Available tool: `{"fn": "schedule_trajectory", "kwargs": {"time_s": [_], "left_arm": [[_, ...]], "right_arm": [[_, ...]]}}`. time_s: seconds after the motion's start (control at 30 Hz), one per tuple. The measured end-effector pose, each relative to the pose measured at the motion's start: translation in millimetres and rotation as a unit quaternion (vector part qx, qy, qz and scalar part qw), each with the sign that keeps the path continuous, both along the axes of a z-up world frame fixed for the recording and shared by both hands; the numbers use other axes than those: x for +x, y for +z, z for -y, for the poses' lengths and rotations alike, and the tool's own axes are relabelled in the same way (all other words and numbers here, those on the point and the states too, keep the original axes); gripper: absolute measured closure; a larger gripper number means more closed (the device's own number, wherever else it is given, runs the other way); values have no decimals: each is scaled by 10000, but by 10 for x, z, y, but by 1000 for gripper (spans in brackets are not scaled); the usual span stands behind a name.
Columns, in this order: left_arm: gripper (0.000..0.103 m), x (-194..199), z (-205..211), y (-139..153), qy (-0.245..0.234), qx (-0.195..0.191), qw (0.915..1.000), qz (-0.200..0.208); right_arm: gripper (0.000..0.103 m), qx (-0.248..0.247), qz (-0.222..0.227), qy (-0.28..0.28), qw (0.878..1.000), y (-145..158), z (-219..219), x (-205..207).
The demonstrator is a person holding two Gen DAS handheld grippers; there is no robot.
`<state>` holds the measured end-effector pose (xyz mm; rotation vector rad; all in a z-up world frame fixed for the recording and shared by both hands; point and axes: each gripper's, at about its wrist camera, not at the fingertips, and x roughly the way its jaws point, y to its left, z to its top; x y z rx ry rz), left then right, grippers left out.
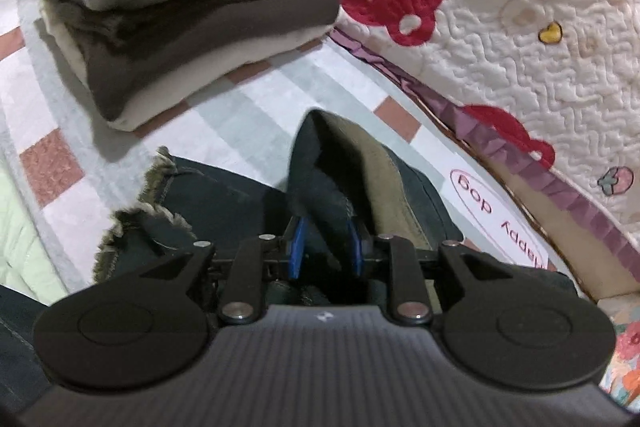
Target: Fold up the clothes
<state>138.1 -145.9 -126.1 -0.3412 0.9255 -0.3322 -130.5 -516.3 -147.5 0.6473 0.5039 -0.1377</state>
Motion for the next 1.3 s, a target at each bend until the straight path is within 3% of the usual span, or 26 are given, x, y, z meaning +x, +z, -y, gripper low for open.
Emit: {"fn": "schedule_trajectory", "kwargs": {"time_s": [0.1, 0.2, 0.37, 0.5, 0.63, 0.77, 0.97, 1.0, 1.13, 1.17, 1.23, 1.3], "left_arm": [[80, 46, -110, 118, -14, -193, 9997, 138], [73, 63, -211, 217, -134, -256, 9988, 407], [71, 185, -288, 166, -566, -17, 9950, 822], [62, 224, -304, 32, -771, 306, 9945, 646], [61, 262, -320, -102, -975, 628, 9921, 469], [57, 300, -335, -236, -1177, 950, 9881, 292], [49, 470, -675, -465, -620, 1335, 9888, -255], [47, 505, -745, -508, -508, 1338, 9890, -363], [44, 636, -1013, -734, -205, 695, 9939, -834], [43, 628, -967, -742, -271, 710, 9940, -792], [27, 612, -876, -756, -401, 739, 9939, -709], [25, 595, -785, -771, -532, 769, 9936, -626]], "right_arm": [[97, -5, 930, -645, 9936, 478, 133, -456], [98, -701, 1279, -1491, 9780, 1017, 337, -873], [98, -1592, 1068, -2504, 9490, 1584, 639, -1272], [98, -2069, 697, -2894, 9320, 1886, 777, -1415], [100, -2485, 167, -3184, 9146, 2027, 952, -1430], [100, -2395, -263, -3548, 9034, 1936, 1175, -1458], [100, -2296, -1463, -3621, 8915, 1125, 1433, -1354], [100, -2215, -1543, -3670, 8902, 1005, 1434, -1384], [100, -2009, -1697, -3744, 8892, 668, 1399, -1503], [99, -2006, -1710, -3698, 8909, 629, 1379, -1515], [99, -2042, -1740, -3597, 8937, 566, 1333, -1532], [98, -2142, -1758, -3500, 8948, 543, 1288, -1529]]}}
